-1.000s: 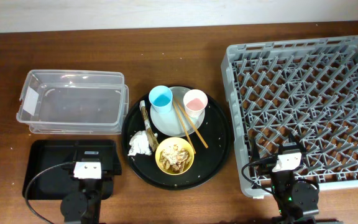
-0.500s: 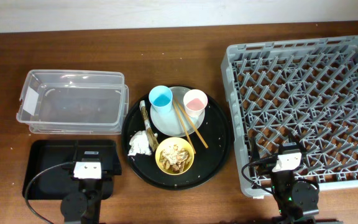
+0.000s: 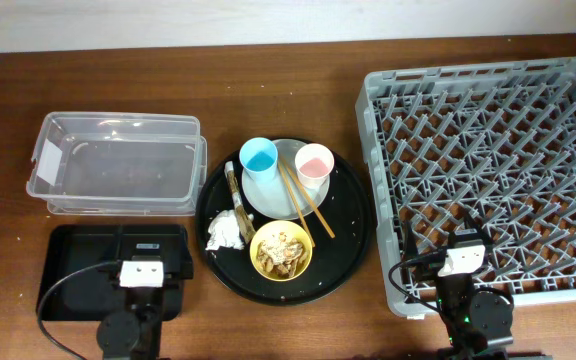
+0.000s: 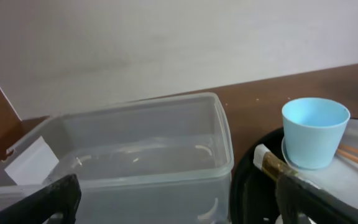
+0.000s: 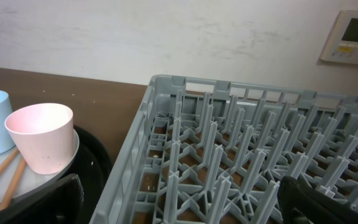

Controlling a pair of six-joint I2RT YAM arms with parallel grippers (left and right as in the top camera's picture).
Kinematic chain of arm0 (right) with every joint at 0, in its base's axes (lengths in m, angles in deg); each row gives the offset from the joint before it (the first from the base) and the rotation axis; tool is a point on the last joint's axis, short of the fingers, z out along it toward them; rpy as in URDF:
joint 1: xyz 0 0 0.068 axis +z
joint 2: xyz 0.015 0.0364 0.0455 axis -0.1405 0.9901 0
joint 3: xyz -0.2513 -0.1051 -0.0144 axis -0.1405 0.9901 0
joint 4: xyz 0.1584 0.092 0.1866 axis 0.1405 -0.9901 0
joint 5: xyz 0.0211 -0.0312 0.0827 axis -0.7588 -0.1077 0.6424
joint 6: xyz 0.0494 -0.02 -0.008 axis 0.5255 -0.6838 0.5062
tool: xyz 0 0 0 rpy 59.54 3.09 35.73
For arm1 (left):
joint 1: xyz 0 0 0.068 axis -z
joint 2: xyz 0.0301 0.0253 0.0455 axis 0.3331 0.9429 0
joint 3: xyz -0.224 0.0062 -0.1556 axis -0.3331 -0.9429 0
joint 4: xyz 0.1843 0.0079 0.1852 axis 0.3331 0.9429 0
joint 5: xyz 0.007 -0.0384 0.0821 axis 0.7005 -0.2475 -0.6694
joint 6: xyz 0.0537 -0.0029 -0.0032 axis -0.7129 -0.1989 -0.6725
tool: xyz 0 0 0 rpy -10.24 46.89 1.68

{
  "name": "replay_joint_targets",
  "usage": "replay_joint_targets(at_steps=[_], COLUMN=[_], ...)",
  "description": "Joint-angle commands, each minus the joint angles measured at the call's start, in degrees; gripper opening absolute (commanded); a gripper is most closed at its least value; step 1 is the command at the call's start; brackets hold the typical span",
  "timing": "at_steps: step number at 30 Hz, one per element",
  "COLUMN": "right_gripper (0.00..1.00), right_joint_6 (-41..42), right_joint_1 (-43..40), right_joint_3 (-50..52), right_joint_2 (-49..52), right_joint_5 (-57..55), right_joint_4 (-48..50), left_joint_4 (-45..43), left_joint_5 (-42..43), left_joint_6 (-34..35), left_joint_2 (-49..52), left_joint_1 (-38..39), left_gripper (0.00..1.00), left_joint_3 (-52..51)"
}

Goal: Sort waste into correct bins and load items into the dishwasher rack

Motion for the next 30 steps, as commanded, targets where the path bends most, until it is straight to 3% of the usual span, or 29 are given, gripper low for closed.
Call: replay_joint_targets(at_steps=[1, 6, 11, 15, 18, 22, 23, 24, 25, 26, 28, 30], right_gripper=[0.98, 0.98, 0.98, 0.98, 0.98, 0.98, 0.98, 0.98, 0.98, 0.98, 0.99, 0.98], right_joint_6=[-0.2, -0.2, -0.2, -0.2, -0.2, -0.2, -0.2, -0.2, -0.2, -0.2, -0.2, -0.2], right_joint_1=[-0.3, -0.3, -0.3, -0.3, -0.3, -0.3, -0.3, -0.3, -0.3, -0.3, -0.3, -0.3], right_joint_3=[0.4, 0.4, 0.4, 0.4, 0.4, 0.4, 0.4, 0.4, 0.4, 0.4, 0.4, 0.4], right_joint_2=[-0.4, -0.4, -0.4, -0.4, -0.4, -0.4, -0.4, -0.4, -0.4, -0.4, -0.4, -0.4], right_joint_5=[-0.7, -0.7, -0.7, -0.7, -0.7, -0.7, -0.7, -0.7, -0.7, -0.7, -0.7, -0.7], right_joint_4=[-0.2, -0.2, -0.2, -0.2, -0.2, -0.2, -0.2, -0.2, -0.2, -0.2, -0.2, -0.2], left_joint_4=[1.9, 4.7, 23.5, 40.5, 64.3, 73.6, 73.3, 72.3, 71.2, 70.5, 70.3, 69.9], left_joint_5=[0.1, 7.4, 7.3, 7.6, 7.6, 9.1, 10.2, 10.3, 10.3, 10.1, 10.1, 10.1], left_joint_6=[0.0, 10.1, 11.5, 11.5, 11.5, 11.5, 11.5, 11.5, 11.6, 13.1, 15.6, 15.7], left_joint_2=[0.1, 0.1, 4.2, 28.1, 49.7, 66.3, 68.5, 71.0, 71.8, 71.7, 71.7, 71.7], left_joint_1=[-0.1, -0.1, -0.2, -0.1, -0.1, -0.2, -0.1, -0.2, -0.1, -0.2, 0.0, 0.0], left_gripper=[0.99, 0.99, 0.99, 0.99, 0.99, 0.99, 0.94, 0.61, 0.48, 0.40, 0.15, 0.11], left_joint_3=[-0.2, 2.0, 22.8, 48.6, 66.6, 72.1, 72.1, 72.1, 72.1, 72.1, 72.1, 72.1])
